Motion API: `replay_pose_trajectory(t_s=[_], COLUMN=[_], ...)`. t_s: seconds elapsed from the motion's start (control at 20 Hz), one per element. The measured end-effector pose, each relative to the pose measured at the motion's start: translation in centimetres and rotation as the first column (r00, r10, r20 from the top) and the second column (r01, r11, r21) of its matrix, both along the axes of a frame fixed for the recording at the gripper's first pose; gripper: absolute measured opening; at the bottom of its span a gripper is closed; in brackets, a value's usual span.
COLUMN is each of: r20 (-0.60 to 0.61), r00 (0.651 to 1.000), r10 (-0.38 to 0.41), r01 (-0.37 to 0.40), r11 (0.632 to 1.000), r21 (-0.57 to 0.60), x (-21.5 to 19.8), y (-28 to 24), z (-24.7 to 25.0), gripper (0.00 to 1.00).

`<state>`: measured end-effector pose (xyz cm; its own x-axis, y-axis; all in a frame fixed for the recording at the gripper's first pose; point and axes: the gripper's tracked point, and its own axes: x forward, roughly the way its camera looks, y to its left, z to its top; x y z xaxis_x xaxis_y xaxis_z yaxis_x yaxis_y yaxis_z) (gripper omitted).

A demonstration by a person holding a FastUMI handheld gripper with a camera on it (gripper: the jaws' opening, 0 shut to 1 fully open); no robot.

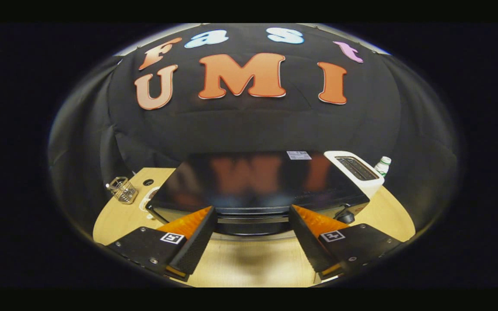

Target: Open the toaster oven, put the food inside, and close the toaster oven door.

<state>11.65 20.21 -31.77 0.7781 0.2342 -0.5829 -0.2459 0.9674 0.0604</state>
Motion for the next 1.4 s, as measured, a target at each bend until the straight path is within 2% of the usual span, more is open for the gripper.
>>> replay_pose_trajectory(t_s=[0.15, 0.6, 0.95, 1.4], r20=[0.002, -0.045, -0.111, -0.195], r00=[1.0, 0.999, 0.994, 0.981], r10=[-0.003, 0.008, 0.012, 0.017], r01=[0.003, -0.008, -0.015, -0.026], r11=[1.0, 1.0, 1.0, 0.999], r21=[0.008, -0.007, -0.023, -0.046], x=[-0.7, -7.4, -12.0, -15.8], y=[0.0, -2.2, -3.5, -4.7], z=[-0.1, -1.4, -4.3, -8.4], gripper=[0.98, 0.99, 0.99, 0.99])
